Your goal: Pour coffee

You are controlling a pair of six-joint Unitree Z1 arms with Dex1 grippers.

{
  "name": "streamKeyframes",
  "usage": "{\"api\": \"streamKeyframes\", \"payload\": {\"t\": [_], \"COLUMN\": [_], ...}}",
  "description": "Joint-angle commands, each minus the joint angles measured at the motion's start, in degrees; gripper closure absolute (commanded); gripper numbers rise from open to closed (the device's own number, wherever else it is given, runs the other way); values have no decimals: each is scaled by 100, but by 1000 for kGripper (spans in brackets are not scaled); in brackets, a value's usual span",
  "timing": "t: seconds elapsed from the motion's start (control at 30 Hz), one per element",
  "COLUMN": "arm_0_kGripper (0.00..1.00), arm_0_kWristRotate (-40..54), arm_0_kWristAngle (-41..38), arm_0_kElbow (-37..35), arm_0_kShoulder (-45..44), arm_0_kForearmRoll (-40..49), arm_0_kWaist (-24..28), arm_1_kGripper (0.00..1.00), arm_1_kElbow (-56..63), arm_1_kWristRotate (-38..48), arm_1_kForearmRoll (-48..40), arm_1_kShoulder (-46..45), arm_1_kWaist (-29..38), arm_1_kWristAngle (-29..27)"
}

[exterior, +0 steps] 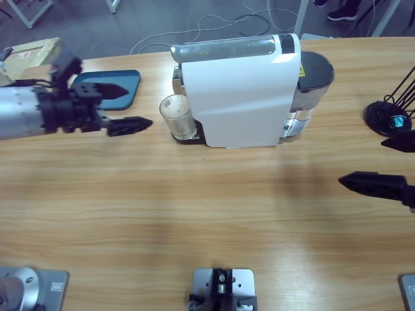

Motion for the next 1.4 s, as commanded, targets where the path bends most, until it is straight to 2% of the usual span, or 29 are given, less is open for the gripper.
{"api": "streamKeyframes", "payload": {"t": [0.03, 0.37, 0.97, 1.4], "arm_0_kGripper": [13, 13, 13, 38], "arm_0_kWristRotate": [119, 90, 107, 11], "arm_0_kWristAngle": [-336, -705, -721, -876], "arm_0_kElbow": [215, 160, 146, 185], "arm_0_kShoulder": [986, 1819, 2205, 2773], "arm_0_kForearmRoll": [-819, -1946, -2076, -3199], "arm_0_kWaist": [65, 65, 65, 83], "arm_1_kGripper": [0, 0, 0, 0], "arm_1_kElbow": [273, 368, 315, 250], "arm_1_kWristRotate": [37, 37, 31, 28], "arm_1_kForearmRoll": [-119, -278, -389, -380], "arm_1_kShoulder": [389, 426, 647, 724], "arm_1_kWaist": [53, 53, 53, 53], "arm_1_kWristAngle": [189, 226, 321, 367]}}
